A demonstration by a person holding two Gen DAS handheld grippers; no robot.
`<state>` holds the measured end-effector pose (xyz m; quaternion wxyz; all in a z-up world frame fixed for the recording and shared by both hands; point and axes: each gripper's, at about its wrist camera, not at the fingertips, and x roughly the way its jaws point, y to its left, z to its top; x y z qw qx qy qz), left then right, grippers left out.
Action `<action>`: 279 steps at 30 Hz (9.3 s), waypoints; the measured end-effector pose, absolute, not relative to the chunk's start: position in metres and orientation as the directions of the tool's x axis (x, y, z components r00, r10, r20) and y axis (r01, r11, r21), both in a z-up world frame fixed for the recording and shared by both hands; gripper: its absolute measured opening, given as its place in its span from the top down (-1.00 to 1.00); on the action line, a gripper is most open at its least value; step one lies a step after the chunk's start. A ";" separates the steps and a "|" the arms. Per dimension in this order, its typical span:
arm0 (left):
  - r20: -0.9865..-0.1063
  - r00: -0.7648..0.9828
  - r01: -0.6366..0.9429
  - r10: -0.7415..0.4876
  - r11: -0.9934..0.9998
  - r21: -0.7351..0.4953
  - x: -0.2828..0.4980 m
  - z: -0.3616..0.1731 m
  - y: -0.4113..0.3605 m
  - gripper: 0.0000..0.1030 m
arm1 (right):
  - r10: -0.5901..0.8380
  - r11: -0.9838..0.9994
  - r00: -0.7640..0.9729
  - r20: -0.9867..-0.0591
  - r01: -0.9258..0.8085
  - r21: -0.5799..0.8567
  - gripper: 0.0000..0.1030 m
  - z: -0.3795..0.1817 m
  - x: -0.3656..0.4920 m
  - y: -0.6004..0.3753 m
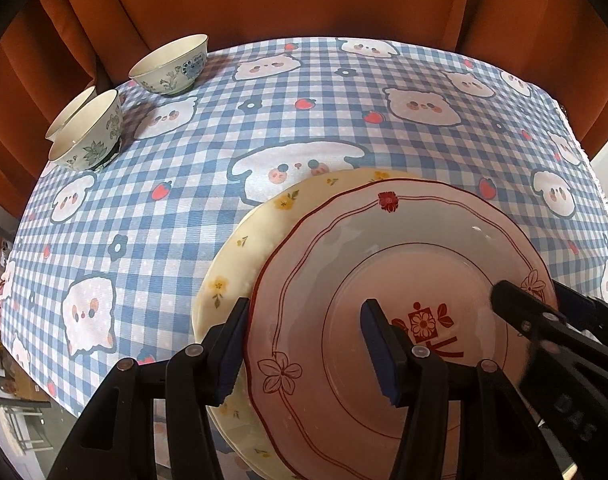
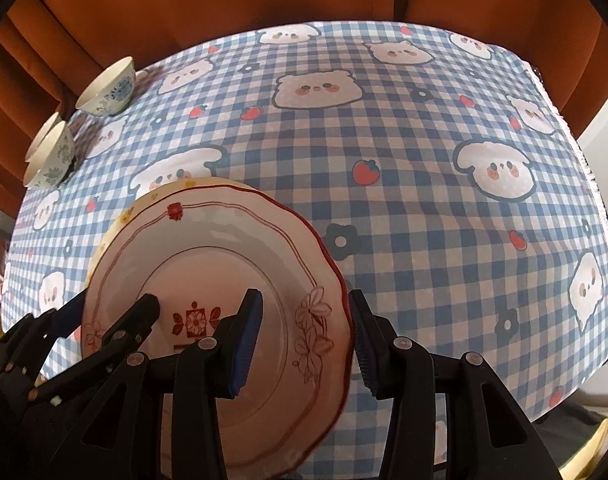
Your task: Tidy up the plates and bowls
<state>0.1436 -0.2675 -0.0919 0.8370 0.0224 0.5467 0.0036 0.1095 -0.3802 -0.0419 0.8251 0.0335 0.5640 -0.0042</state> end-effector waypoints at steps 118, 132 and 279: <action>-0.843 0.534 -0.119 0.069 0.993 0.006 0.306 -0.054 0.095 -0.08 | 0.066 0.997 0.541 -0.838 0.001 0.079 0.03 -0.015 0.284 -0.045; -0.865 0.500 -0.127 0.043 0.992 -0.025 0.334 -0.084 0.103 0.54 | 0.111 0.994 0.492 -0.864 -0.055 0.096 0.54 -0.055 0.330 -0.025; -0.811 0.585 -0.063 0.015 0.998 -0.027 0.350 -0.027 0.219 -0.50 | 0.037 0.996 0.603 -0.797 0.039 0.076 -0.14 -0.001 0.331 0.084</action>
